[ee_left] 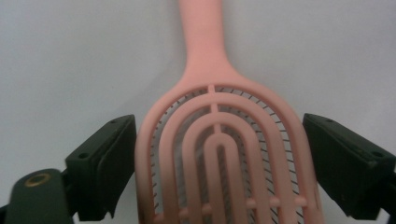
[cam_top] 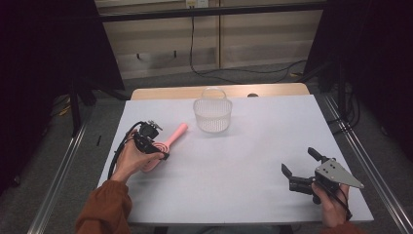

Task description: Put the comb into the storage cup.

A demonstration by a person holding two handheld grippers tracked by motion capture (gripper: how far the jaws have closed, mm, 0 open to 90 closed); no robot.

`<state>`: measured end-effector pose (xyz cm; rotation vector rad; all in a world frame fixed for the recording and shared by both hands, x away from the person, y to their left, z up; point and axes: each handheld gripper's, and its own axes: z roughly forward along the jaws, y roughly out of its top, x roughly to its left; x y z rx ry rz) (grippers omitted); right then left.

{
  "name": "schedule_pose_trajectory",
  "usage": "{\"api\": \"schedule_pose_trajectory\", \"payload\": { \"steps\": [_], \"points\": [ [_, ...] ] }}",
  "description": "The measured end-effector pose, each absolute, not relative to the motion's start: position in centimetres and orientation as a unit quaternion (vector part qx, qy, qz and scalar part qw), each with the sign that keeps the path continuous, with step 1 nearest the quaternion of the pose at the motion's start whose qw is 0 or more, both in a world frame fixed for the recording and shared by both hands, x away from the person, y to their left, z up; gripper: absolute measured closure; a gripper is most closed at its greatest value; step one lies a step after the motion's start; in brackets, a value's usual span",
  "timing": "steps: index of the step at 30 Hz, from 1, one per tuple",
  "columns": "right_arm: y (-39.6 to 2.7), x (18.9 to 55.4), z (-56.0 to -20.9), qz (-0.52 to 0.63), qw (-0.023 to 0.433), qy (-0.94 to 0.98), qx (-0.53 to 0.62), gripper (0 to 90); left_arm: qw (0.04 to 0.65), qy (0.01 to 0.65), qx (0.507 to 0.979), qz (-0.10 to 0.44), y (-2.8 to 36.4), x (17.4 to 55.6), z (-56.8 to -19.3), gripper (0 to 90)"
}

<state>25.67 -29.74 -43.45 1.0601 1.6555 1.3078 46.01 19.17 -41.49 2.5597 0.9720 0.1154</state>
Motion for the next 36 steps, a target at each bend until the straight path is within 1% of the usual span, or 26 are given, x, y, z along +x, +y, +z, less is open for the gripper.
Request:
{"api": "schedule_pose_trajectory", "payload": {
  "steps": [1,8,11,17,20,22,26,28,30,36],
  "points": [
    [-29.7,25.7,-43.5,0.511,0.381,0.648,0.416,0.0,0.193,0.354,0.914,0.047,19.0,46.0,-41.6,10.6],
    [-29.7,25.7,-43.5,0.513,0.38,0.65,0.414,0.0,0.194,0.36,0.911,0.046,18.8,46.2,-42.1,10.0],
    [-29.7,25.7,-43.5,0.513,0.379,0.65,0.414,0.0,0.183,0.358,0.915,0.048,18.7,46.3,-42.3,6.9],
    [-29.7,25.7,-43.5,0.512,0.38,0.649,0.414,0.0,0.178,0.357,0.916,0.051,18.5,46.2,-42.3,8.6],
    [-29.7,25.7,-43.5,0.513,0.379,0.65,0.414,0.0,0.172,0.357,0.917,0.056,18.4,46.1,-42.3,7.4],
    [-29.7,25.7,-43.5,0.512,0.379,0.65,0.415,0.0,0.174,0.361,0.914,0.061,18.1,46.0,-42.4,8.1],
    [-29.7,25.7,-43.5,0.512,0.379,0.65,0.414,0.0,0.158,0.351,0.922,0.052,18.2,46.2,-42.6,10.2],
    [-29.7,25.7,-43.5,0.512,0.379,0.651,0.414,0.0,0.165,0.349,0.921,0.048,18.3,46.2,-42.7,14.8],
    [-29.7,25.7,-43.5,0.511,0.378,0.652,0.413,0.0,0.166,0.351,0.92,0.045,18.2,46.1,-42.7,17.3],
    [-29.7,25.7,-43.5,0.511,0.379,0.651,0.414,0.0,0.167,0.353,0.92,0.045,18.3,46.1,-42.7,18.1]
  ]
}}
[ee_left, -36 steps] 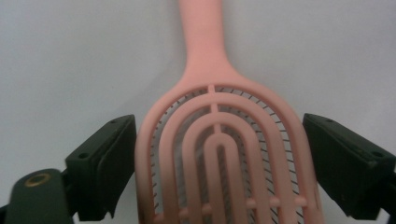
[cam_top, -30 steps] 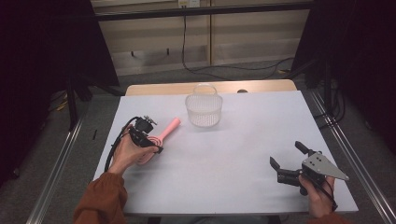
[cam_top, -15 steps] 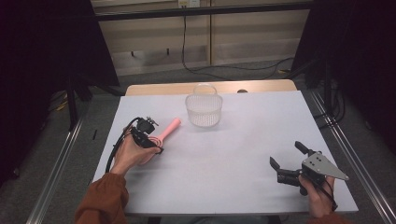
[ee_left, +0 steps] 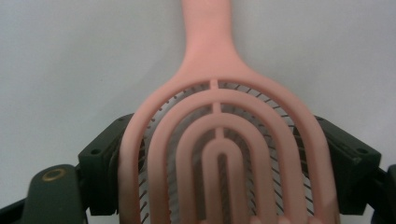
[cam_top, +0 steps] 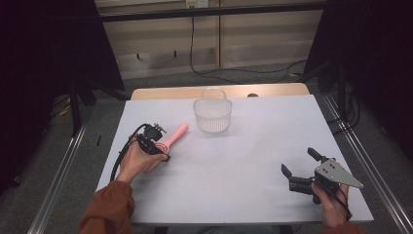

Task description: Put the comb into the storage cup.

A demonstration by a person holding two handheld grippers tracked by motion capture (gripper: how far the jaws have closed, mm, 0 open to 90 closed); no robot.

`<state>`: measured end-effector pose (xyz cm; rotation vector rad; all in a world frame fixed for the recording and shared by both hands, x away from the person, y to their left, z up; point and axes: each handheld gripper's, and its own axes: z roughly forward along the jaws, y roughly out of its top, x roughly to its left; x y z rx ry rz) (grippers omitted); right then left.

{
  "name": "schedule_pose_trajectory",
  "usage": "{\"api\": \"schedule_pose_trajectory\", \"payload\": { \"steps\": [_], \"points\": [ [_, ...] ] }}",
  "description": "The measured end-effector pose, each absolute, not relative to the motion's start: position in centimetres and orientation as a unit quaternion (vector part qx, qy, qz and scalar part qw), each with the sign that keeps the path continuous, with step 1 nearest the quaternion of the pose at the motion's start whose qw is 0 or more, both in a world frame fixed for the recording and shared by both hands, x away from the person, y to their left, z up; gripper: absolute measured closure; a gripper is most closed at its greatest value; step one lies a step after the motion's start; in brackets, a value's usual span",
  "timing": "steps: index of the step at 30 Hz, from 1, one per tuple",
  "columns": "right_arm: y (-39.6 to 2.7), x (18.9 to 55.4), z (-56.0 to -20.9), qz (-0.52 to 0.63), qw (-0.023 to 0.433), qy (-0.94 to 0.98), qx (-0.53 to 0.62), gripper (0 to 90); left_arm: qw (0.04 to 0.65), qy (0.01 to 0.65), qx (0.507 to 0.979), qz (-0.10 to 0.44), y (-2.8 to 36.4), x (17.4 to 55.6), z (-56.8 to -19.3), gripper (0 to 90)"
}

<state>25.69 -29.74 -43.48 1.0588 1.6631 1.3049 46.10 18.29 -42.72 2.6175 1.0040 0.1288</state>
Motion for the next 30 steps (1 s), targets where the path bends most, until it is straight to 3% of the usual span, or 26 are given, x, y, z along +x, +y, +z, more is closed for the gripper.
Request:
{"api": "schedule_pose_trajectory", "payload": {
  "steps": [30],
  "points": [
    [-29.75,25.72,-43.53,0.509,0.376,0.651,0.42,0.0,0.162,0.369,0.913,0.062,18.16,45.5,-42.24,19.1]
  ]
}}
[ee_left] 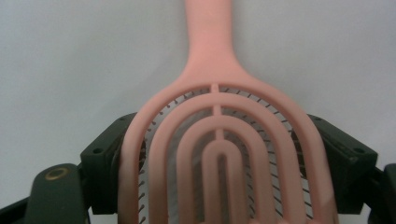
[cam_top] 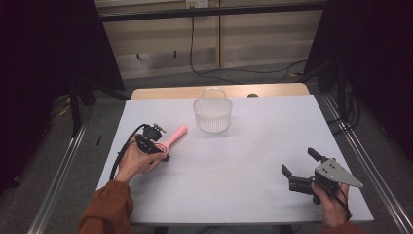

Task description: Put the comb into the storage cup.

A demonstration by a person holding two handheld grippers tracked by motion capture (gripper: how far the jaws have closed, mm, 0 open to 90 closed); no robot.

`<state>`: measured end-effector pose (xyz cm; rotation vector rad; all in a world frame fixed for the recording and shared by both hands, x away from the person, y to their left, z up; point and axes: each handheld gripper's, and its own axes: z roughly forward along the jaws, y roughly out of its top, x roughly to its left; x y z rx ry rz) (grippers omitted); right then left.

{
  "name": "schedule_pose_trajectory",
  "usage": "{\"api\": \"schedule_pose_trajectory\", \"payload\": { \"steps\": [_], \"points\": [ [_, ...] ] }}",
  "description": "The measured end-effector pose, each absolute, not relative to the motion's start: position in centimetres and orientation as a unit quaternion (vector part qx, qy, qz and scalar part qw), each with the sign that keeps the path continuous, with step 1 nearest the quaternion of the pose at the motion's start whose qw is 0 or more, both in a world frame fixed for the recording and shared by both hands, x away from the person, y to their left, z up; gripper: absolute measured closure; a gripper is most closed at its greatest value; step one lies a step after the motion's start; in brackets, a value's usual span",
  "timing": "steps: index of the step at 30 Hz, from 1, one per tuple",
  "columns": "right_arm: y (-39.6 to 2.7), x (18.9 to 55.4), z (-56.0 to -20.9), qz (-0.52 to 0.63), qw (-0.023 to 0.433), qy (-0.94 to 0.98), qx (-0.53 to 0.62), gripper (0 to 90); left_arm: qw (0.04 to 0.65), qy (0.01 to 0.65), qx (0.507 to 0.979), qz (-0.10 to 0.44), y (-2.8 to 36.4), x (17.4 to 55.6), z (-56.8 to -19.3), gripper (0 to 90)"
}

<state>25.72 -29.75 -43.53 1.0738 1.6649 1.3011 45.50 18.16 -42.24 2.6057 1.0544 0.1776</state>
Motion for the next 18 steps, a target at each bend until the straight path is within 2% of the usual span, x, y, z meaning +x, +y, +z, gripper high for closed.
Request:
{"api": "schedule_pose_trajectory", "payload": {
  "steps": [18],
  "points": [
    [-29.77,25.71,-43.53,0.509,0.377,0.65,0.42,0.0,0.194,0.387,0.898,0.077,18.86,45.33,-41.38,19.3]
  ]
}}
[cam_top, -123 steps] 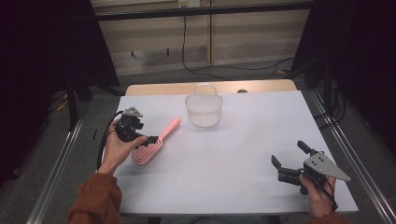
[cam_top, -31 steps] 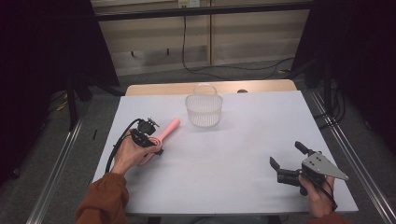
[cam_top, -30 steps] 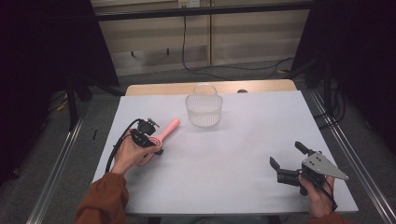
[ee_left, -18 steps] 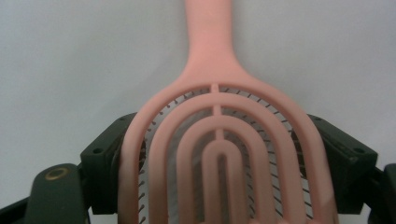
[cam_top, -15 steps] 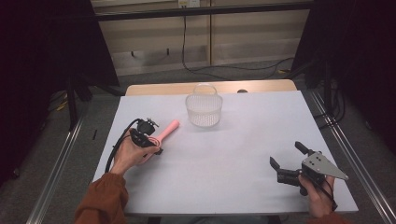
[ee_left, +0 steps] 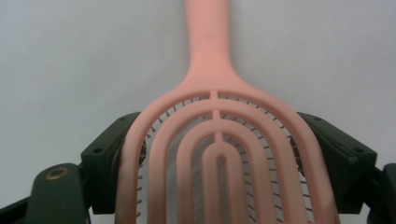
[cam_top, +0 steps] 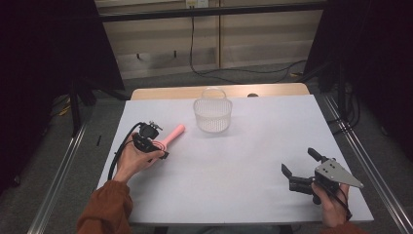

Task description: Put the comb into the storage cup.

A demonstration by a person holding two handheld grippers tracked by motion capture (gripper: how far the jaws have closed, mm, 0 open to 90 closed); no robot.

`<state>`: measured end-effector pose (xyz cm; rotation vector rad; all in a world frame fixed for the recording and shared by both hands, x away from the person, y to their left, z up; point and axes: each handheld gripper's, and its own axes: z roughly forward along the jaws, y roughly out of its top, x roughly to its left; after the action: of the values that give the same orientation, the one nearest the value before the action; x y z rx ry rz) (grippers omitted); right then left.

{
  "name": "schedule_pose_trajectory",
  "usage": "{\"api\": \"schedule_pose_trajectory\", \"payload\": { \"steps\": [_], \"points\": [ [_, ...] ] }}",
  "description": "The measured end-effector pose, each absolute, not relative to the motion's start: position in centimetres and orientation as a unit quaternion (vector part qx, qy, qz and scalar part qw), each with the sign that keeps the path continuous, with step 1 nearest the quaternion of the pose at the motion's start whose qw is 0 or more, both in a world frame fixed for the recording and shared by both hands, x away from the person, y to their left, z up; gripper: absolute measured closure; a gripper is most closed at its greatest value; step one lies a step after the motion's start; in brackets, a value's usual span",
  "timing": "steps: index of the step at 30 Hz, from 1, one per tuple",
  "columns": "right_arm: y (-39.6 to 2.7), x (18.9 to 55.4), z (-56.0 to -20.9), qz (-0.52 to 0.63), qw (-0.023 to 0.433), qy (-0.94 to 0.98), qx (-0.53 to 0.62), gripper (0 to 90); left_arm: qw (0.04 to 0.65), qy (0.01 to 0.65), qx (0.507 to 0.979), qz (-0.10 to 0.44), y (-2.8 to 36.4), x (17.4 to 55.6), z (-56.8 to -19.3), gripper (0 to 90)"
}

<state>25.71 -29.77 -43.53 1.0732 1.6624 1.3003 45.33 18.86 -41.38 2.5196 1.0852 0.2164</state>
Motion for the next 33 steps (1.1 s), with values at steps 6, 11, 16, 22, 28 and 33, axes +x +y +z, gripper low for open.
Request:
{"api": "schedule_pose_trajectory", "payload": {
  "steps": [6,11,16,22,28,33],
  "points": [
    [-29.8,25.7,-43.5,0.509,0.378,0.649,0.419,0.0,0.193,0.385,0.9,0.074,19.0,45.2,-41.2,19.4],
    [-29.8,25.7,-43.5,0.509,0.378,0.65,0.419,0.0,0.201,0.391,0.895,0.078,19.1,45.3,-41.3,19.4],
    [-29.8,25.7,-43.5,0.509,0.378,0.65,0.42,0.0,0.215,0.395,0.889,0.089,19.6,45.2,-40.7,19.4],
    [-29.8,25.7,-43.5,0.508,0.378,0.65,0.419,0.0,0.234,0.399,0.882,0.095,20.1,45.1,-40.2,19.4],
    [-29.8,25.7,-43.5,0.51,0.377,0.65,0.419,0.0,0.258,0.399,0.873,0.108,20.5,44.9,-39.5,19.4],
    [-29.8,25.7,-43.5,0.509,0.378,0.649,0.419,0.0,0.28,0.396,0.868,0.109,21.0,44.7,-39.0,19.4]
  ]
}}
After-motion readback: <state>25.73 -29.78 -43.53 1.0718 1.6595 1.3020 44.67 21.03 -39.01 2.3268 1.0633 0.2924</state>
